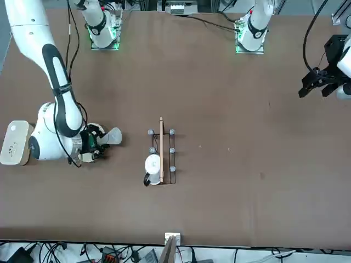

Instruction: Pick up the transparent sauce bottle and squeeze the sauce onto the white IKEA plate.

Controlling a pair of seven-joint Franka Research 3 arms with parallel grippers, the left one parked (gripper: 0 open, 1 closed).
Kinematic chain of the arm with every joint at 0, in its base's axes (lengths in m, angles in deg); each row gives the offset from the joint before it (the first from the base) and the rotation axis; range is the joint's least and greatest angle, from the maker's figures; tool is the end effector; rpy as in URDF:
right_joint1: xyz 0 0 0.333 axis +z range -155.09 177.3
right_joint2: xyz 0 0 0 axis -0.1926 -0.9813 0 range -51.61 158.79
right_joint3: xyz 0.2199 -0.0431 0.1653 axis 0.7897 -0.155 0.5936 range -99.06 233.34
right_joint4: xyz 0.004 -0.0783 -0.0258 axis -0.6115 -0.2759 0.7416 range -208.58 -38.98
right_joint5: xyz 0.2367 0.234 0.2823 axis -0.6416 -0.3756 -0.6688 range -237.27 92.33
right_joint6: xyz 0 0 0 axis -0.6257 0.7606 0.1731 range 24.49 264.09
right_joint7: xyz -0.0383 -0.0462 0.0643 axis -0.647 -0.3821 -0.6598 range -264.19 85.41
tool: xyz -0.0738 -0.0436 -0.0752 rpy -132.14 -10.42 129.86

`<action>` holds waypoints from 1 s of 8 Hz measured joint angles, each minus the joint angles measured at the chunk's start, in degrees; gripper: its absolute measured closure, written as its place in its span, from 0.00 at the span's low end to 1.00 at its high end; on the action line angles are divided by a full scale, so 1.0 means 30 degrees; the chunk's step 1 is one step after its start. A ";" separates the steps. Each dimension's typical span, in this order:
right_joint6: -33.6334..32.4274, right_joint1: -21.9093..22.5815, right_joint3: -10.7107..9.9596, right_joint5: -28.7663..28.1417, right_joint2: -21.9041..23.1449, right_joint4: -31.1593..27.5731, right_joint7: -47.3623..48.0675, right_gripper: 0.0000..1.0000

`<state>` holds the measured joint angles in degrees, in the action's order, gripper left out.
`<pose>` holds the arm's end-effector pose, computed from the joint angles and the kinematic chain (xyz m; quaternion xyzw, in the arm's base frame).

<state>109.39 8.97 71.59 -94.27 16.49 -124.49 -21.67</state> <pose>0.6659 0.0529 0.1678 -0.7582 0.6024 0.2422 0.0601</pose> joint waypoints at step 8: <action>-0.2627 -0.2982 -0.0007 -0.0184 0.0038 -0.0111 -0.4004 0.59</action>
<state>101.51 0.02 71.57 -94.83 16.61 -124.82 -33.68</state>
